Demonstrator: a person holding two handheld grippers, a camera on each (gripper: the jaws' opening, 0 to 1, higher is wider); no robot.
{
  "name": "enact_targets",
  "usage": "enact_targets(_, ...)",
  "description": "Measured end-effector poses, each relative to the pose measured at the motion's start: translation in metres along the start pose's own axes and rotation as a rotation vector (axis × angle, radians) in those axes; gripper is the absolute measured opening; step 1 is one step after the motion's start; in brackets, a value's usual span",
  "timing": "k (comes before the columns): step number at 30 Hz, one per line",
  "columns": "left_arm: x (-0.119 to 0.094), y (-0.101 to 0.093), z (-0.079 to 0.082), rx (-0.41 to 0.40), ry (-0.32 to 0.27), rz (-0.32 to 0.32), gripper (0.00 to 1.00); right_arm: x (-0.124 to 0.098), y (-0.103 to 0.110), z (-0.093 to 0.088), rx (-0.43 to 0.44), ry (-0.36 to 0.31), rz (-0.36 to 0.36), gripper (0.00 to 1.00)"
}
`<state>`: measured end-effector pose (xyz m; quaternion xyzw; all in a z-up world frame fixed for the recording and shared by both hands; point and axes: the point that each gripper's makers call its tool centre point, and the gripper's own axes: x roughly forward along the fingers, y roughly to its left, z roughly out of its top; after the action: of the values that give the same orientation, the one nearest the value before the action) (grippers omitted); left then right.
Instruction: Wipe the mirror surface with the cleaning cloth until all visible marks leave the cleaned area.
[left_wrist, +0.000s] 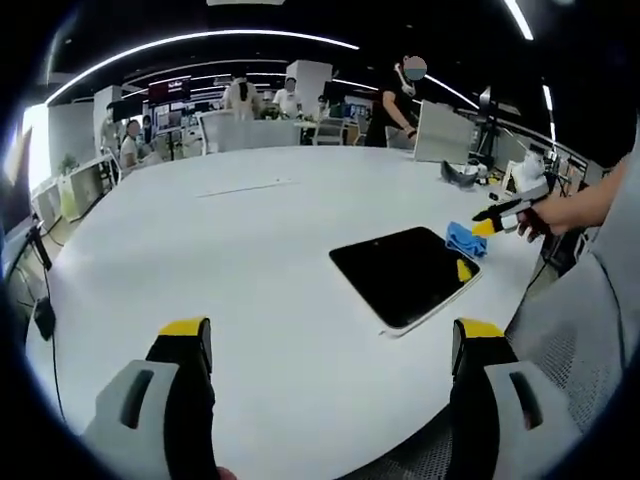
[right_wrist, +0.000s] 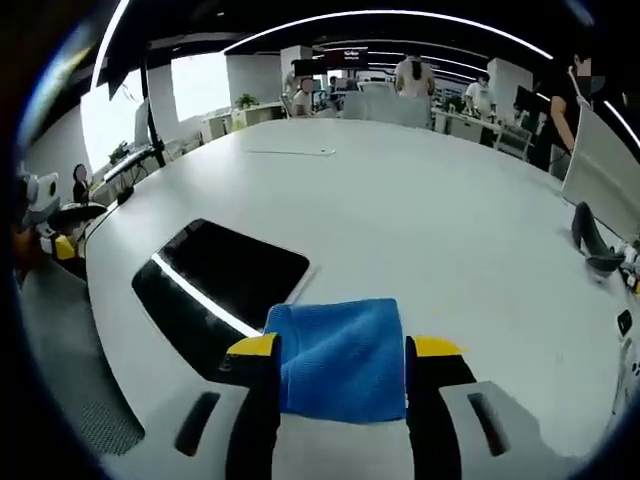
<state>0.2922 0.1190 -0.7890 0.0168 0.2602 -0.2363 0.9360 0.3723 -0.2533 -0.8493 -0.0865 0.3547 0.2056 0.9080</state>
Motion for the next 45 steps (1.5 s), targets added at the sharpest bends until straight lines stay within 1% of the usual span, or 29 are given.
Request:
enact_targets(2, 0.000, 0.000, -0.001, 0.006, 0.005, 0.000, 0.99, 0.003, 0.002, -0.005, -0.018, 0.027, 0.001, 0.47)
enact_targets(5, 0.001, -0.001, -0.003, 0.005, 0.022, -0.001, 0.99, 0.008, 0.000, -0.009, -0.030, 0.042, -0.023, 0.39)
enact_targets(8, 0.001, -0.001, -0.004, 0.008, 0.027, 0.000, 0.99, 0.012, 0.002, -0.012, -0.008, 0.058, -0.017, 0.41)
enact_targets(11, 0.001, 0.000, -0.006, 0.003, 0.034, 0.002, 0.99, 0.016, 0.005, -0.017, -0.035, 0.088, -0.011, 0.39)
enact_targets(12, 0.001, 0.000, -0.006, 0.002, 0.035, 0.004, 0.99, 0.018, 0.009, -0.021, -0.051, 0.110, -0.006, 0.37)
enact_targets(14, 0.000, 0.001, -0.007, 0.007, 0.039, 0.009, 0.99, 0.019, 0.011, -0.018, -0.064, 0.099, -0.010, 0.33)
enact_targets(15, 0.000, 0.001, -0.008, 0.010, 0.044, 0.008, 0.97, 0.020, 0.013, -0.017, -0.073, 0.099, -0.006, 0.30)
enact_targets(17, 0.000, 0.000, -0.008, 0.013, 0.049, 0.006, 0.95, 0.020, 0.018, -0.016, -0.096, 0.100, -0.001, 0.21)
enact_targets(20, 0.001, 0.000, -0.009, 0.016, 0.051, 0.010, 0.95, 0.022, 0.028, -0.016, -0.139, 0.106, 0.014, 0.09)
enact_targets(22, 0.001, 0.002, -0.011, 0.021, 0.062, 0.021, 0.97, 0.022, 0.027, -0.015, -0.141, 0.115, 0.003, 0.08)
enact_targets(24, 0.001, 0.003, -0.009, 0.024, 0.055, 0.024, 0.99, 0.022, 0.026, -0.014, -0.104, 0.124, -0.008, 0.08)
enact_targets(28, 0.002, 0.004, -0.010, 0.020, 0.057, 0.024, 0.99, 0.022, 0.025, -0.015, -0.070, 0.124, -0.007, 0.07)
enact_targets(30, 0.002, 0.003, -0.010, 0.022, 0.057, 0.024, 0.99, 0.021, 0.022, -0.015, -0.034, 0.122, -0.009, 0.04)
enact_targets(33, 0.002, 0.004, -0.011, 0.018, 0.059, 0.024, 0.99, 0.022, 0.022, -0.014, 0.044, 0.130, 0.022, 0.02)
enact_targets(38, 0.002, 0.003, -0.010, 0.019, 0.057, 0.020, 0.99, 0.019, 0.022, -0.010, 0.078, 0.152, 0.066, 0.01)
enact_targets(41, 0.002, 0.003, -0.010, 0.020, 0.053, 0.020, 0.99, 0.015, 0.022, 0.000, 0.085, 0.129, 0.062, 0.01)
enact_targets(45, 0.001, 0.003, -0.007, 0.020, 0.041, 0.014, 0.99, 0.014, 0.024, 0.018, 0.133, 0.106, 0.066, 0.01)
